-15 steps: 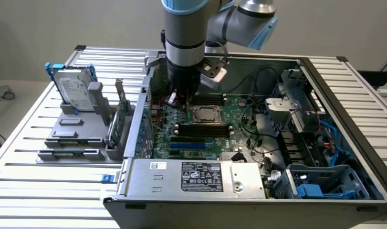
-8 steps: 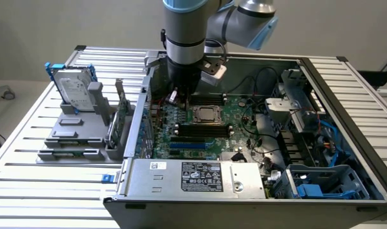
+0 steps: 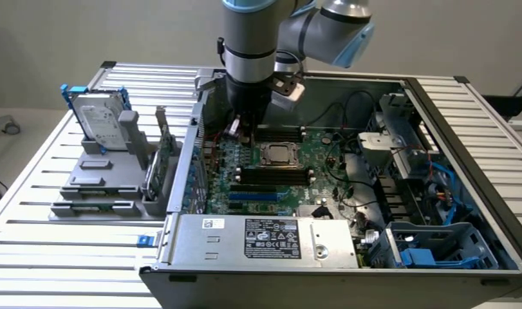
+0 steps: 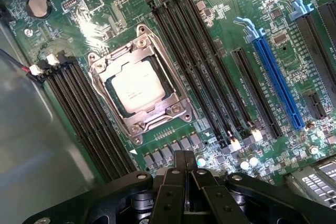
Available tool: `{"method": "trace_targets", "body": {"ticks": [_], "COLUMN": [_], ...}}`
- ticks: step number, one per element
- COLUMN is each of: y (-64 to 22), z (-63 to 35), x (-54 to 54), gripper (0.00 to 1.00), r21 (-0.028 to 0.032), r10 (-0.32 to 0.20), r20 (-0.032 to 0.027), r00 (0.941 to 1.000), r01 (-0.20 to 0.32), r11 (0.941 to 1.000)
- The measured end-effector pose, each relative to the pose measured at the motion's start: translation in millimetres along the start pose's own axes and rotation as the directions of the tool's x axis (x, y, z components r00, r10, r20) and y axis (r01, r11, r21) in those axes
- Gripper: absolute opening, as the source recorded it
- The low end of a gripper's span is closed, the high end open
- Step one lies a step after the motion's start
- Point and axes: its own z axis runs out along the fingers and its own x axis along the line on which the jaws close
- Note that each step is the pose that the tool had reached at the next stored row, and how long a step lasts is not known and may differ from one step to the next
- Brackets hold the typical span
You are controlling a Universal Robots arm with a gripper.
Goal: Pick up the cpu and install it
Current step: 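Install the first cpu locking lever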
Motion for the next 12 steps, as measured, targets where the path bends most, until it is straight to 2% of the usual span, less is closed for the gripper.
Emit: {"method": "trace_targets", "body": {"ticks": [6,9,12], "y": [-3.6,-5.4,-7.2], "z": [3.2,4.0,4.4], "x": [6.7,10.2,13.6], "gripper": [0.11,0.11,0.11], "r21": [-0.0136,-0.0184,-0.0217], "r10": [-0.021,-0.032,-0.042], "r20": [0.0306,0.0422,0.051], "r00": [0.9993,0.9986,0.9978], "r01": [0.022,0.033,0.043], "r11": [0.9997,0.9993,0.9988]}}
